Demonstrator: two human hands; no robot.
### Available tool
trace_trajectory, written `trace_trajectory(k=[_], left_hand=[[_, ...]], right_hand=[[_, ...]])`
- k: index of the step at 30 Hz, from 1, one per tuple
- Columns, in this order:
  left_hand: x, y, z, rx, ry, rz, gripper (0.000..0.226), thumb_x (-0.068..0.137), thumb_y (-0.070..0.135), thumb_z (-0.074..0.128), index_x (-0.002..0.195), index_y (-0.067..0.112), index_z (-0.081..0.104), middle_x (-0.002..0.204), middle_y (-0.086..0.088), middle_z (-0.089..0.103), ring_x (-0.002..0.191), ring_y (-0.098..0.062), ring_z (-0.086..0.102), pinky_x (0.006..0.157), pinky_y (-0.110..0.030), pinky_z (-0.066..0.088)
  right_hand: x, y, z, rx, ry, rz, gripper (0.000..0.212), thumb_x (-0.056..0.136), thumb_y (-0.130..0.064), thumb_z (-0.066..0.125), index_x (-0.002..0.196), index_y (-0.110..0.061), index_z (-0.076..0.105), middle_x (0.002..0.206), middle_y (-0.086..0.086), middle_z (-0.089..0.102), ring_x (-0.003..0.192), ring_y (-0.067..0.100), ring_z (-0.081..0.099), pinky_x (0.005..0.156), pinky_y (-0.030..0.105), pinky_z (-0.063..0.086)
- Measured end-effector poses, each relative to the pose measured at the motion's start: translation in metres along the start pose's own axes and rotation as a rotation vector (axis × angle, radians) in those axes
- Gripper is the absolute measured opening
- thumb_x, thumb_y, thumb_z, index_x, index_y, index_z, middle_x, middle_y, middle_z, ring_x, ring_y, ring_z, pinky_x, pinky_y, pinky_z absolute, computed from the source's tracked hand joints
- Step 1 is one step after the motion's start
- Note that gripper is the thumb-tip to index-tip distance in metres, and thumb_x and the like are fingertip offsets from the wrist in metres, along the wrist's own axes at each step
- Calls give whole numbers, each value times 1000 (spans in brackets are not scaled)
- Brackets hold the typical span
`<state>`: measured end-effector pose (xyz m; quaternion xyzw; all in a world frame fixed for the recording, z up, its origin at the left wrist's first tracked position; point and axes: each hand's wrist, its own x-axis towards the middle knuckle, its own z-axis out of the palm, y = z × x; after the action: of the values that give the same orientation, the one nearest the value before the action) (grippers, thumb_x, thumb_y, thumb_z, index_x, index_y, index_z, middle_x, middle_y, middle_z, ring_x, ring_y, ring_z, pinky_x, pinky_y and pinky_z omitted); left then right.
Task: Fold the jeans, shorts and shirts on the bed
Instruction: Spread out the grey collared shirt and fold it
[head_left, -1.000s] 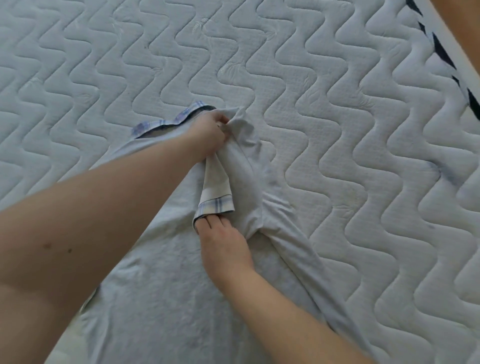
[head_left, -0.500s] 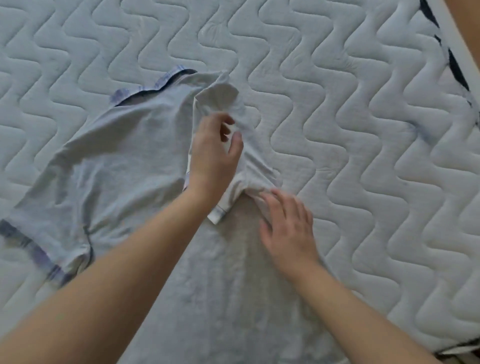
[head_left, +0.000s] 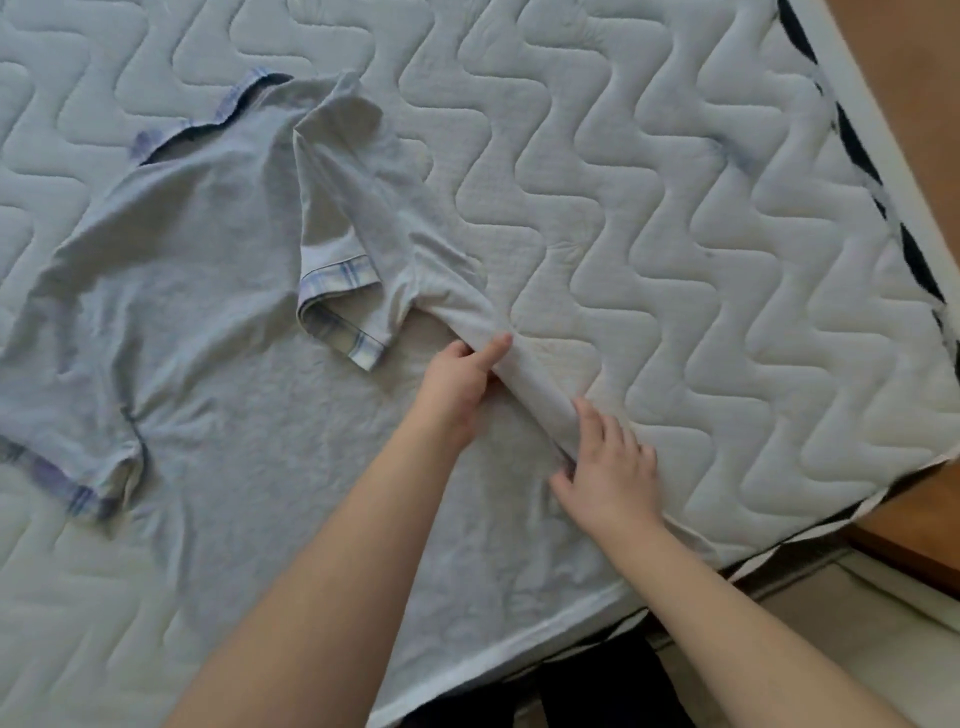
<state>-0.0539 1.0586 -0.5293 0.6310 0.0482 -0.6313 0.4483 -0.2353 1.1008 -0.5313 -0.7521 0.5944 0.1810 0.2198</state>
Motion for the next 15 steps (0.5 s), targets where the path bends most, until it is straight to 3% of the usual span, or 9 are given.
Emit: trace_trajectory(k=[3,6,9,11,14,15], left_hand=[[-8,-12,5,56,-77,-43,23,89,12,67,111,13,62,100,-4,72,87,-16,69,71,-28,58],[-17,-33,4,112,-137,-118,22,89,12,67,109,17,59,94,-1,71,73,-12,70,80,-36,56],[-31,-61,6,158,-233,-186,19,90,14,67,108,12,62,89,-2,73,76,-13,70,79,-29,58],[-40,-77,8,181,-273,-231,17,91,19,66,106,10,63,82,-1,73,74,-11,69,75,-26,57],[-48,-94,10,138,-224,-243,21,97,23,57,112,9,59,88,-8,64,70,-16,61,83,-37,57],[-52,-96,9,117,-192,-241,19,98,23,54,111,10,57,84,-8,60,62,-15,56,78,-38,56]], right_hand=[[-20,17,7,31,8,25,73,78,-53,61,141,-24,39,121,2,58,111,26,54,87,39,38],[-38,32,15,57,53,38,68,79,-65,59,132,-24,48,118,0,61,111,23,56,83,38,38],[-55,48,19,71,42,99,70,77,-76,53,128,-28,49,113,-5,61,107,21,58,81,36,38],[-69,58,22,98,21,137,71,76,-72,59,132,-31,46,118,-7,61,112,20,55,85,36,38],[-97,73,26,149,-11,203,69,76,-61,68,135,-33,44,126,-10,57,118,19,51,90,36,37],[-107,76,29,179,-20,230,66,77,-56,69,134,-34,45,126,-10,56,119,19,50,91,37,36]])
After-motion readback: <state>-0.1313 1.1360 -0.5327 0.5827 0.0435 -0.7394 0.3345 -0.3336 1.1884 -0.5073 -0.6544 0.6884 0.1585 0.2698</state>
